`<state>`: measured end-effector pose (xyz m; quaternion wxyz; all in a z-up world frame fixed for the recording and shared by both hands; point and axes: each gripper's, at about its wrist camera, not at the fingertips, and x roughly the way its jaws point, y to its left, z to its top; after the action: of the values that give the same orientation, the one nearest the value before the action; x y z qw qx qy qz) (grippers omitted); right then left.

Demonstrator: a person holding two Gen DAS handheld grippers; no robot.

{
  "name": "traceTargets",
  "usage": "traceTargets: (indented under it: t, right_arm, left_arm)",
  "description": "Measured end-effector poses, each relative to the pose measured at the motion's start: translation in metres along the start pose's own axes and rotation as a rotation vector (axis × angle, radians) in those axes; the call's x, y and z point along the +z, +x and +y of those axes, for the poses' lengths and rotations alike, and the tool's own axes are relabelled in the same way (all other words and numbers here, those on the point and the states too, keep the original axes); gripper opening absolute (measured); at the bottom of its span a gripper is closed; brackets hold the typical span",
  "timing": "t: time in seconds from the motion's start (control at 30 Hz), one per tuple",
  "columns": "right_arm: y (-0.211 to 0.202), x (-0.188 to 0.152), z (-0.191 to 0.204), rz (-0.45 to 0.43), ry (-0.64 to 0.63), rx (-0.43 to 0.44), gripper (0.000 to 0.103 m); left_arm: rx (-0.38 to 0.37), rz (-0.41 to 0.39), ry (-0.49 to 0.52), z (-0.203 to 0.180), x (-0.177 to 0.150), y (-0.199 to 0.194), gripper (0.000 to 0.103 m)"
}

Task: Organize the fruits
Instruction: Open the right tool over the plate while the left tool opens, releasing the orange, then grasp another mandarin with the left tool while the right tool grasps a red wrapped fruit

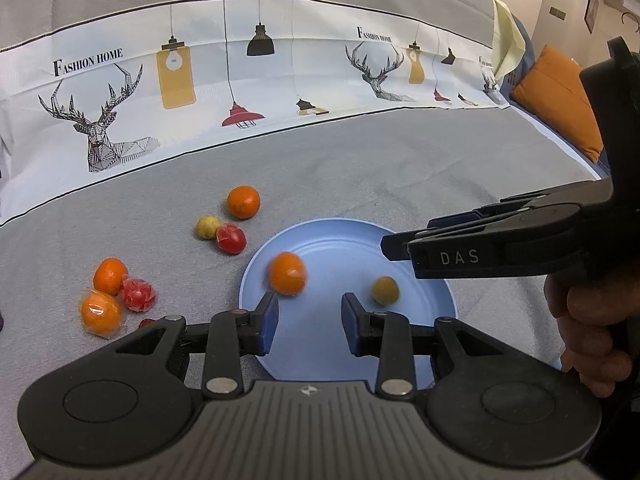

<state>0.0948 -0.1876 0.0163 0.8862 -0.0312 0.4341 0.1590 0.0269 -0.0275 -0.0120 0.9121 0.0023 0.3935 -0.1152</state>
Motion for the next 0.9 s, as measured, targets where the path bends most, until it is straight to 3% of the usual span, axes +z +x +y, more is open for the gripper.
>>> traceTargets:
  t: [0.9]
  right_arm:
    - [-0.004, 0.0019, -0.0023, -0.036, 0.004, -0.028, 0.049]
  left_arm:
    - [0.006, -0.003, -0.037, 0.0066, 0.003, -0.0035, 0.036]
